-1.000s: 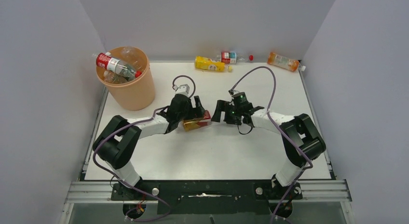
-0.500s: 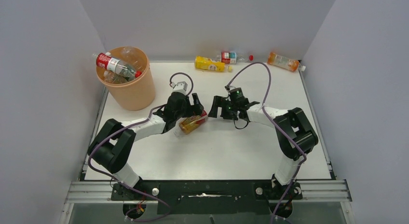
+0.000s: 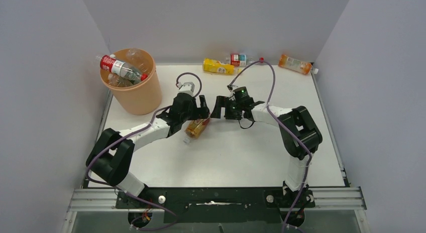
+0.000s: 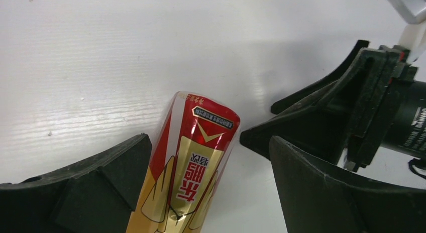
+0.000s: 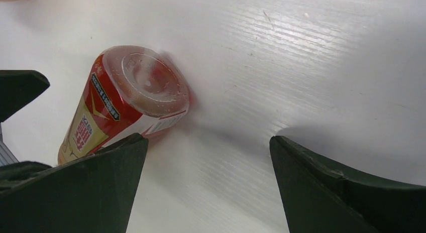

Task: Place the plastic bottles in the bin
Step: Pick up the plastic bottle at the center of the board.

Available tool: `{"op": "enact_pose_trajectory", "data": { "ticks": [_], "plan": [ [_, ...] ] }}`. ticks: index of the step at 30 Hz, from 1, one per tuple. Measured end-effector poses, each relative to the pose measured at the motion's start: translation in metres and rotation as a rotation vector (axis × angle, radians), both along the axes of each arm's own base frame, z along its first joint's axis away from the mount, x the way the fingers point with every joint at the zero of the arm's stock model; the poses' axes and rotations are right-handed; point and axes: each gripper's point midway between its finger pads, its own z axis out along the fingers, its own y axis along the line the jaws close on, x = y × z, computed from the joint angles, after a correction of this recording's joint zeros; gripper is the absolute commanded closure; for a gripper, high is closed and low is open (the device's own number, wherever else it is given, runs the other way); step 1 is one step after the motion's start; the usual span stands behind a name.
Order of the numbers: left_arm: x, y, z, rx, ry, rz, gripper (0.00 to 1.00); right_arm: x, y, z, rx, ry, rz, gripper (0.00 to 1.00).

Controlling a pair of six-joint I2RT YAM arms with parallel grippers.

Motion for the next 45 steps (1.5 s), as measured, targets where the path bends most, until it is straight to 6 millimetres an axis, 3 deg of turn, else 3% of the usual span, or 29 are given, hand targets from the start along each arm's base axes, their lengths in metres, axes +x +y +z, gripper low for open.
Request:
{"op": "enact_pose_trajectory", "data": {
  "ticks": [3,7,11,13,19,24,31,35,40,45],
  "plan": [
    [-0.001,0.007,-0.003,0.048,0.020,0.013,0.11,0.002,-0.014,-0.001,-0.036,-0.003,-0.019,0.02],
    [0.002,0.011,-0.004,0.097,0.030,0.017,0.11,-0.007,-0.060,0.013,-0.146,-0.029,-0.103,0.02],
    [0.008,0.007,-0.008,0.131,0.033,0.001,0.11,-0.030,-0.100,0.044,-0.196,-0.093,-0.173,0.02],
    [0.008,0.004,-0.012,0.152,0.035,-0.017,0.11,-0.043,-0.110,0.059,-0.201,-0.129,-0.191,0.02],
    [0.009,-0.005,-0.030,0.226,0.053,-0.086,0.10,-0.098,-0.132,0.064,-0.191,-0.153,-0.204,0.02],
    [0.013,-0.013,-0.043,0.277,0.059,-0.163,0.10,-0.129,-0.141,0.064,-0.163,-0.163,-0.213,0.02],
    [0.020,-0.023,-0.057,0.314,0.070,-0.224,0.14,-0.133,-0.142,0.068,-0.150,-0.172,-0.218,0.02],
    [0.018,-0.019,-0.061,0.344,0.081,-0.235,0.21,-0.133,-0.140,0.068,-0.141,-0.165,-0.217,0.02],
    [0.019,-0.013,-0.062,0.386,0.082,-0.235,0.44,-0.134,-0.138,0.062,-0.133,-0.149,-0.210,0.02],
    [0.023,-0.013,-0.061,0.408,0.086,-0.236,0.50,-0.136,-0.137,0.060,-0.128,-0.144,-0.205,0.02]
  ]
}}
